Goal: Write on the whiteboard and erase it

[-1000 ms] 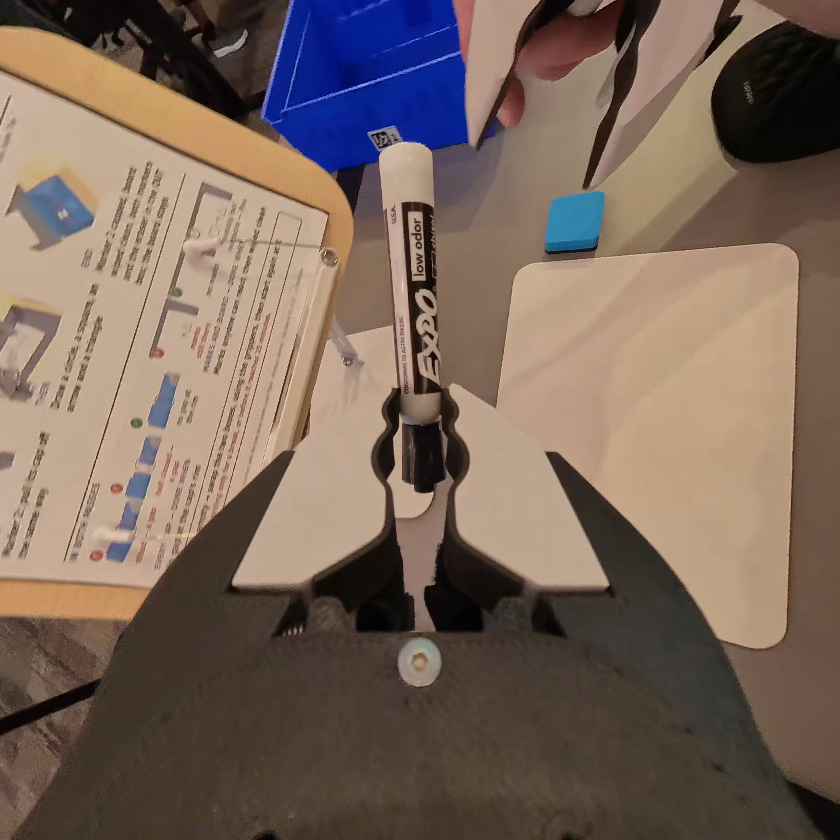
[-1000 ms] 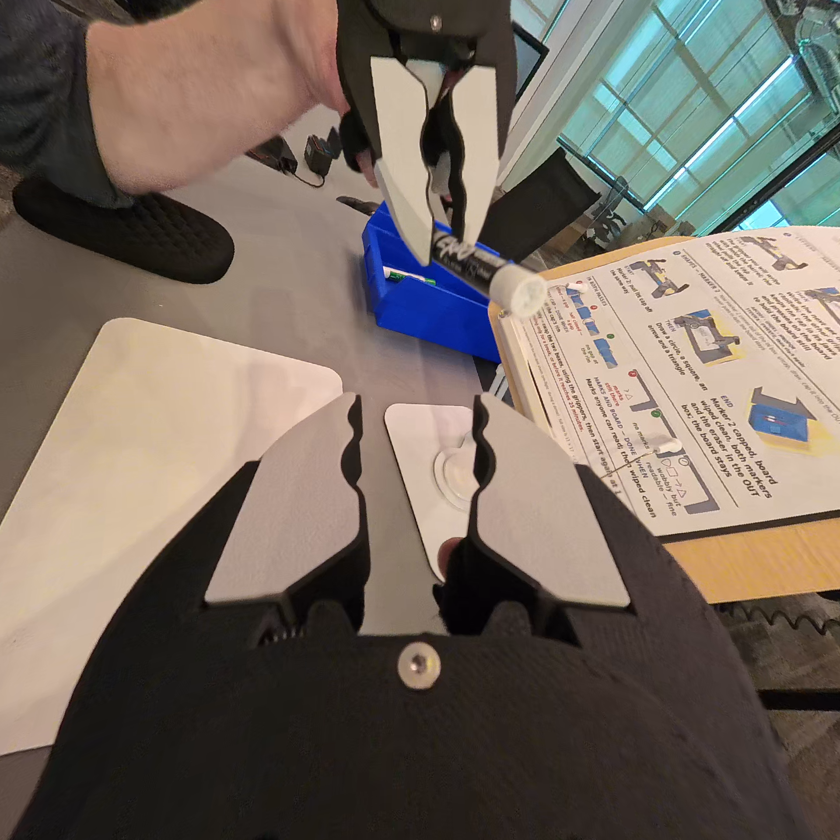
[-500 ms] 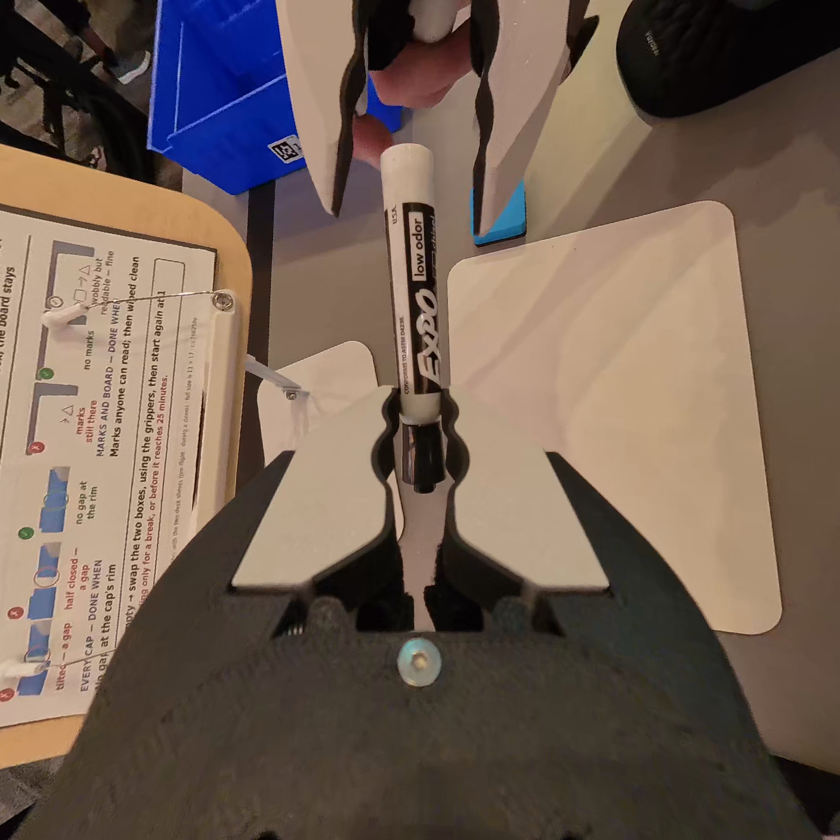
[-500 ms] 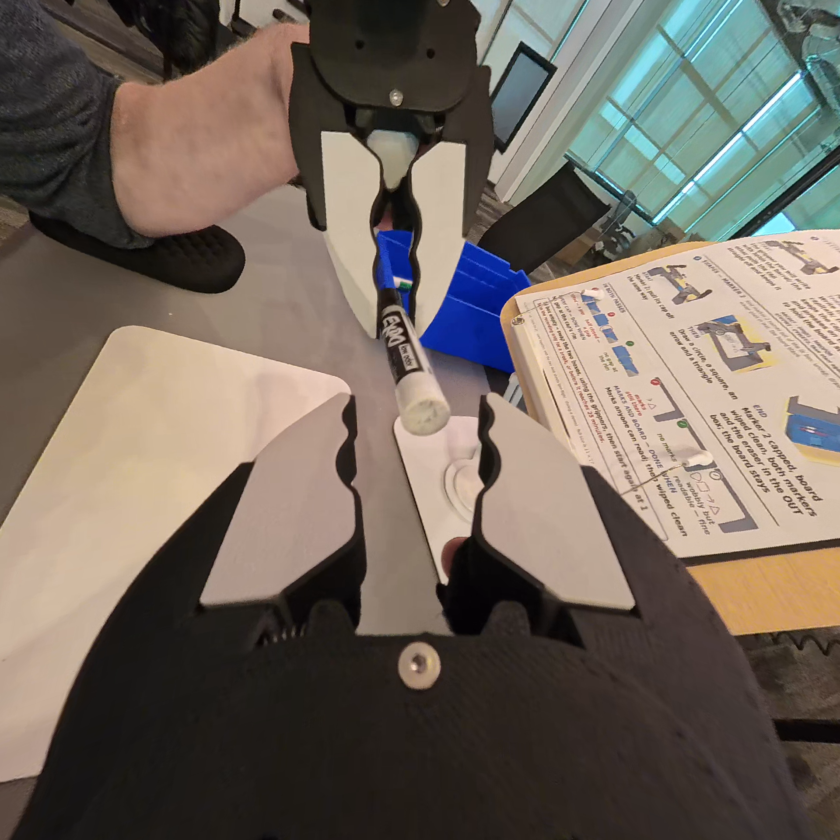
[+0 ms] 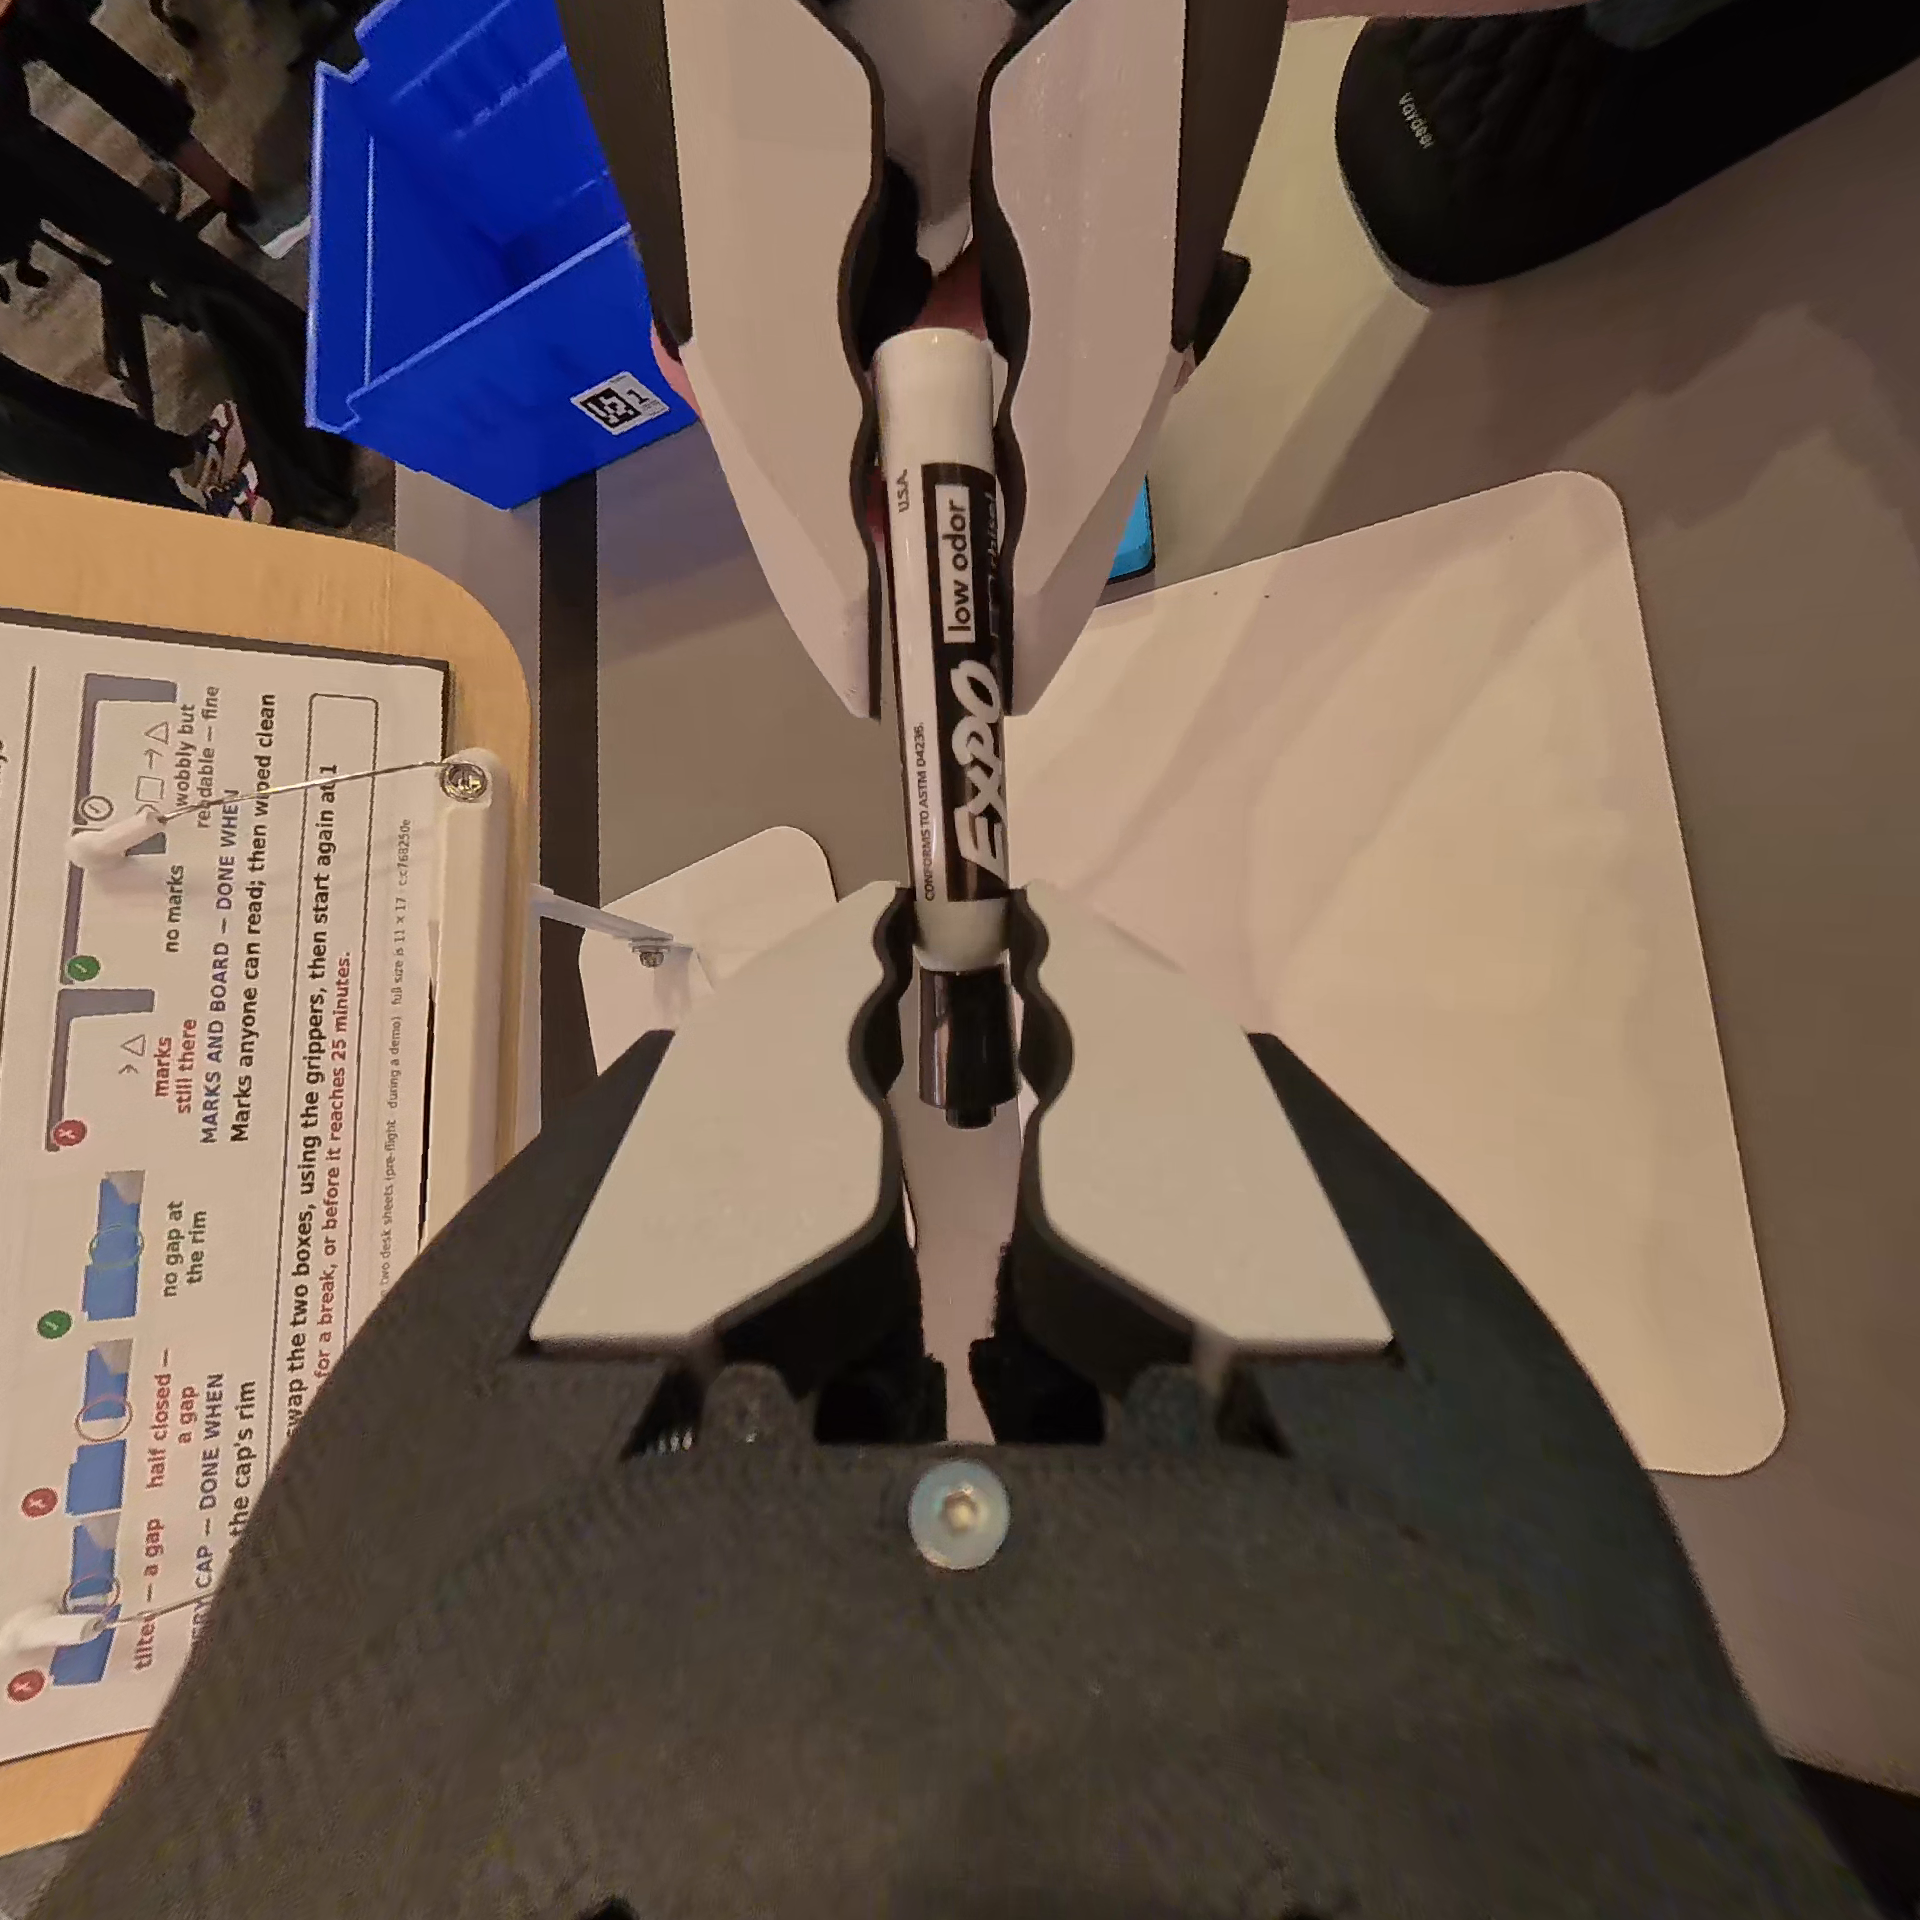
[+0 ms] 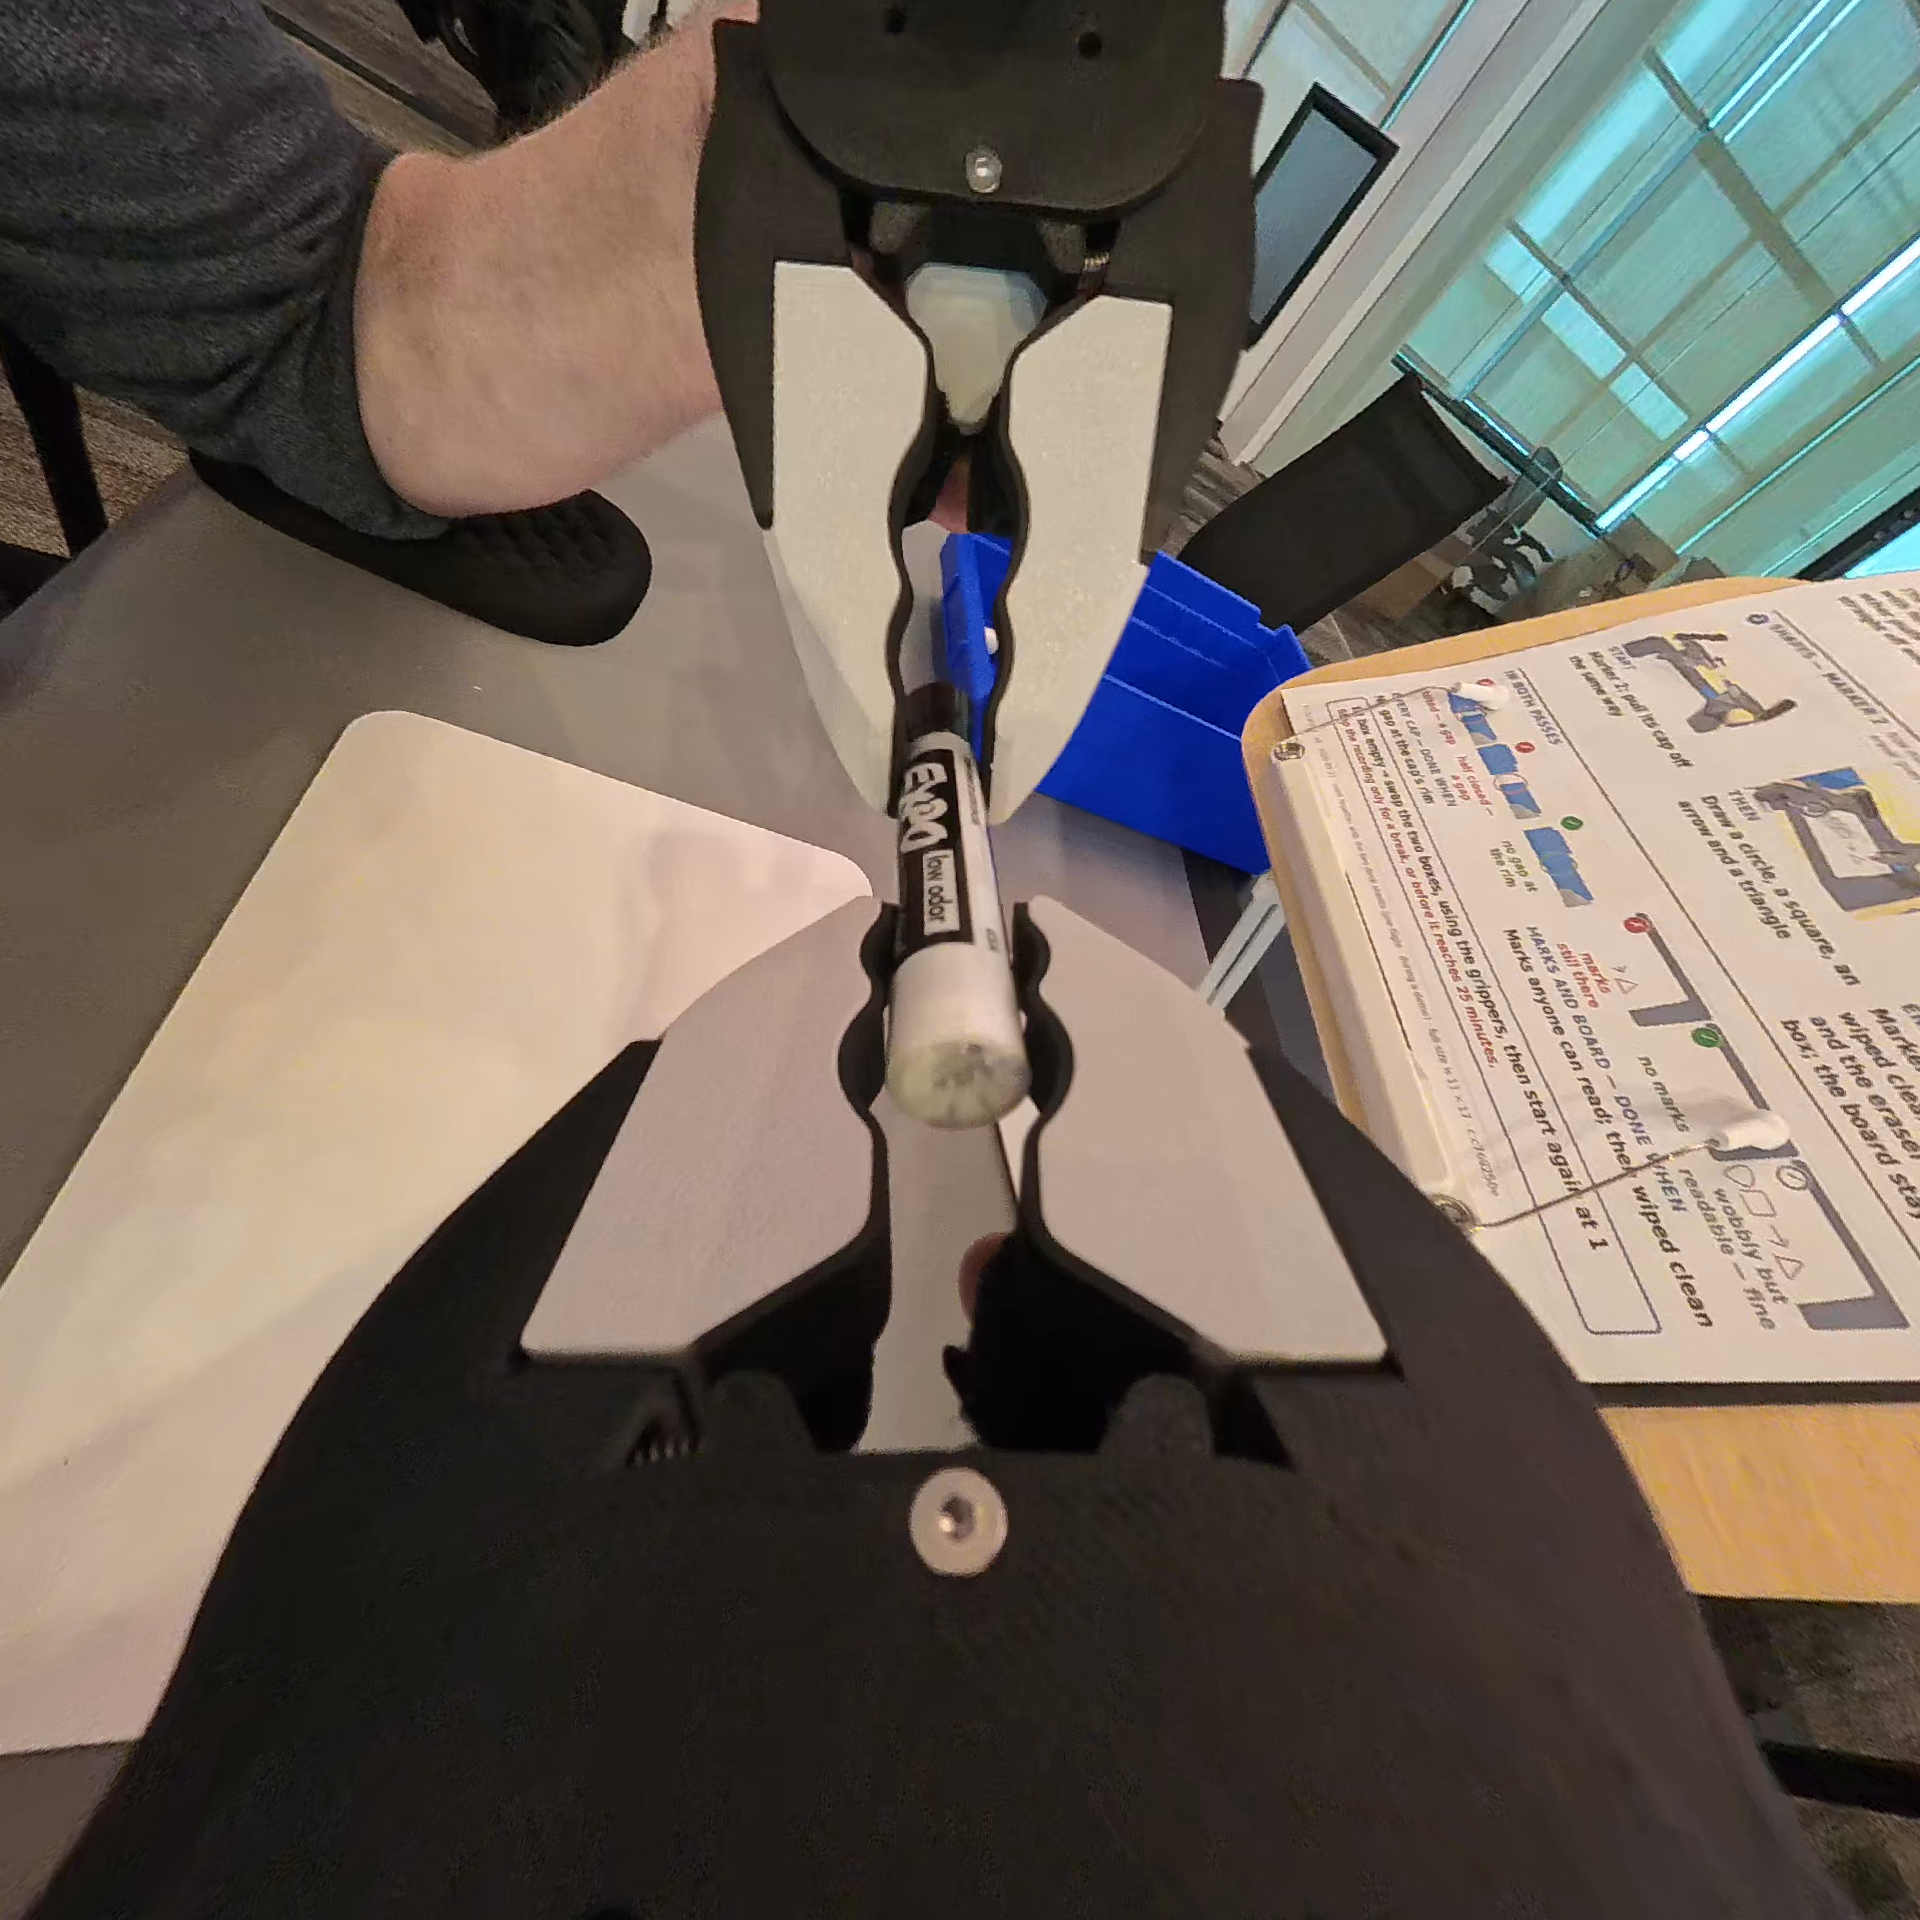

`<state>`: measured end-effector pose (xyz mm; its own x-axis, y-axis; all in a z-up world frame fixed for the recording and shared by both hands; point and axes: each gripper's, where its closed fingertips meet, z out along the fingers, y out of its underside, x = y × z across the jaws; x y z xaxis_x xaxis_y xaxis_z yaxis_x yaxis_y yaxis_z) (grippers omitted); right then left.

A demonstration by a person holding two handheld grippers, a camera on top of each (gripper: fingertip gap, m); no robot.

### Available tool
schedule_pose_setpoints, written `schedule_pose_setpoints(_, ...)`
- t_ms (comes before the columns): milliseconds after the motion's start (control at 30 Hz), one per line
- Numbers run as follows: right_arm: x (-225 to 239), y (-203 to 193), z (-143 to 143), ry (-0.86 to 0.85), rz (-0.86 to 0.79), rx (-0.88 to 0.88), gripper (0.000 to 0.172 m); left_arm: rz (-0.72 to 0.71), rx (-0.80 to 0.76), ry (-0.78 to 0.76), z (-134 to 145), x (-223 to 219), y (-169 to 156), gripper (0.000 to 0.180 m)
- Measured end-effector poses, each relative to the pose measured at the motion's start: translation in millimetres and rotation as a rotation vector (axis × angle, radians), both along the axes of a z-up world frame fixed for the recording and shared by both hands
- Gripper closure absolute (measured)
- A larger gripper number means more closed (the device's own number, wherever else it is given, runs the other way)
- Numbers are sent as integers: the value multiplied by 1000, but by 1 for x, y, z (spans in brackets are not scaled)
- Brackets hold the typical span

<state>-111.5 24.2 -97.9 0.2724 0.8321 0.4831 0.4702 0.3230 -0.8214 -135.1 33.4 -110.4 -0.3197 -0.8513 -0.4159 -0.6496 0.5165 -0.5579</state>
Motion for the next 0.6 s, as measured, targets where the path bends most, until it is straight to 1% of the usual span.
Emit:
schedule_pose_setpoints(33,-1,-1,0,1,5,0,149,-2,1,-1,0,0,-1,162)
schedule_pose_setpoints(200,-4,-2,0,22,16,-16,147,-16,-14,-20,2,2,-4,162)
schedule_pose_setpoints(400,-7,-3,1,41,30,-19,150,-14,-8,-14,2,2,-5,162)
schedule_pose_setpoints(500,-9,-7,1,38,43,-18,144,-12,-5,-10,1,2,-5,162)
schedule_pose_setpoints(600,-9,-4,-1,16,25,-6,149,-19,-7,-12,1,2,-7,162)
